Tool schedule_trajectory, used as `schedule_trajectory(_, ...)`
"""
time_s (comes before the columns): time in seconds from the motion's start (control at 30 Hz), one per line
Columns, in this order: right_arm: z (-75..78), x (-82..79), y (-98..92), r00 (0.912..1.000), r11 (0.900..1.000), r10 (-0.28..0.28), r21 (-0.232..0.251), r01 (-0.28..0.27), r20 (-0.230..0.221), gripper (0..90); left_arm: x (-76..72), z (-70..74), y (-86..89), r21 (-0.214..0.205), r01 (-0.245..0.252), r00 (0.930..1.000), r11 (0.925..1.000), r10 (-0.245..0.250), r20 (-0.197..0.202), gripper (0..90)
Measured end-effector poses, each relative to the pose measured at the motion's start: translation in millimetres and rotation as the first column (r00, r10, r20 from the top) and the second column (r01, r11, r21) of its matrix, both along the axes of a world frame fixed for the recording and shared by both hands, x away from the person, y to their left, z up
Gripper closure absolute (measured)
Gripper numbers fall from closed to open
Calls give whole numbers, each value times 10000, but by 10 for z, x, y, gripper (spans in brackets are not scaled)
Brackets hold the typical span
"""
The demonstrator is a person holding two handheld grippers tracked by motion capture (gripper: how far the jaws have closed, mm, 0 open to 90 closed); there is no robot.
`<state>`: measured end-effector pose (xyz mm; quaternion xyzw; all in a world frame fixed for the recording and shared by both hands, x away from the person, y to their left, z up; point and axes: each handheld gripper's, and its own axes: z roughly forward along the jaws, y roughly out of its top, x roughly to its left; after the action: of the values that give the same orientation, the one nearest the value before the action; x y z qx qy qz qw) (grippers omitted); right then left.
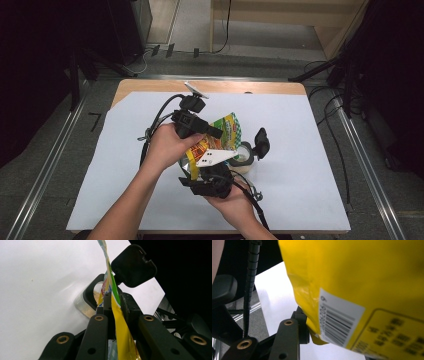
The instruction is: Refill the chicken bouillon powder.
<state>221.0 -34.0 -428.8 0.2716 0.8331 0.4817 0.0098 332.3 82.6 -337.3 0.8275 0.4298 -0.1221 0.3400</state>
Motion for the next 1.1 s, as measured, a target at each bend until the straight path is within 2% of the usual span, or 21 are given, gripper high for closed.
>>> schedule_trajectory(0.2, 2, 1, 3, 10000, 10000, 9, -27, -9, -19, 628, 55, -4, 2, 67, 222, 9991, 9997, -220, -370, 833)
schedule_trajectory(0.33, 6, 6, 4, 9999, 10000, -28, 48, 29, -119, 629, 76, -7, 9, 6, 236, 9987, 9997, -236, -448, 833)
schedule_trajectory(0.67, 25, 4, 3, 9997, 9996, -111, 267, 117, -217, 630, 29, 25, -22, 27, 119, 9998, 9999, -119, -150, 832)
schedule_trajectory(0.8, 32, 3, -7, 9999, 9997, -67, 230, 69, -98, 630, 30, 34, -23, 12, 137, 9998, 9999, -137, -153, 833)
schedule_trajectory(1.1, 13, 15, -10, 9998, 9997, -62, 225, 67, -206, 631, 31, 20, -37, 179, 182, 9998, 9997, -180, -100, 834)
